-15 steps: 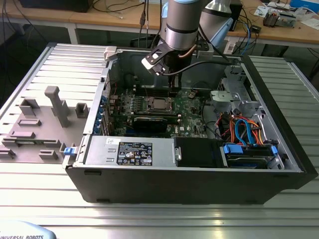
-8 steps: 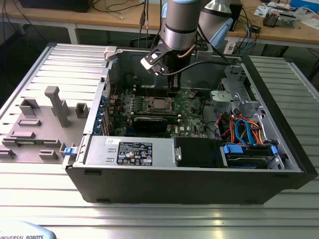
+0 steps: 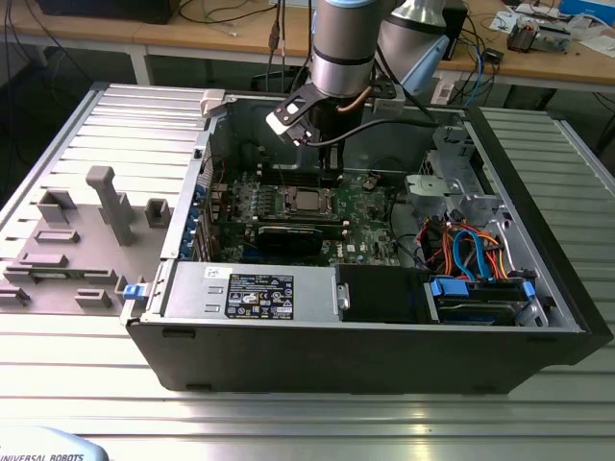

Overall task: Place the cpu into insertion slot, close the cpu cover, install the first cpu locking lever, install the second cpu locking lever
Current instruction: 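Close the cpu cover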

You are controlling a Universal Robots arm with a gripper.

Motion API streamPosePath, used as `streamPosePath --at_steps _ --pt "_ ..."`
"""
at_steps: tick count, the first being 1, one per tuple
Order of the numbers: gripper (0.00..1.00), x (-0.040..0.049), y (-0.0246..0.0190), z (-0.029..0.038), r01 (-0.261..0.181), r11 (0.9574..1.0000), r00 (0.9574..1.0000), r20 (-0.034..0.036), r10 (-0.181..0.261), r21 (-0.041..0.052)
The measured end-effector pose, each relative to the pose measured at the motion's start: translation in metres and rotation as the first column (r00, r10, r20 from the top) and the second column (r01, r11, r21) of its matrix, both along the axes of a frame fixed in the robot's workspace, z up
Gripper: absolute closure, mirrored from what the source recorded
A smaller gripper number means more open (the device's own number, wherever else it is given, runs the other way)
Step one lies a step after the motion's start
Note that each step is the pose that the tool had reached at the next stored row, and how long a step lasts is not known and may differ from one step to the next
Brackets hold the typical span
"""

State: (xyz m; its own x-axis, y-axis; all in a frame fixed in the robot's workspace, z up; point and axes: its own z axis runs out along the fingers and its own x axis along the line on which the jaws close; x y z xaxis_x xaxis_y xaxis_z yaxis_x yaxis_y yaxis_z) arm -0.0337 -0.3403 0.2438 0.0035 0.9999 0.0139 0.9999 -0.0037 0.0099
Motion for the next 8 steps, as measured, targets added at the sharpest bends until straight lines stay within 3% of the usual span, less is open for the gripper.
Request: streamPosePath --at_steps 8 --pt "0.89 0.0 0.0 -0.0001 0.0 1.0 1.0 0.0 0.0 0.0"
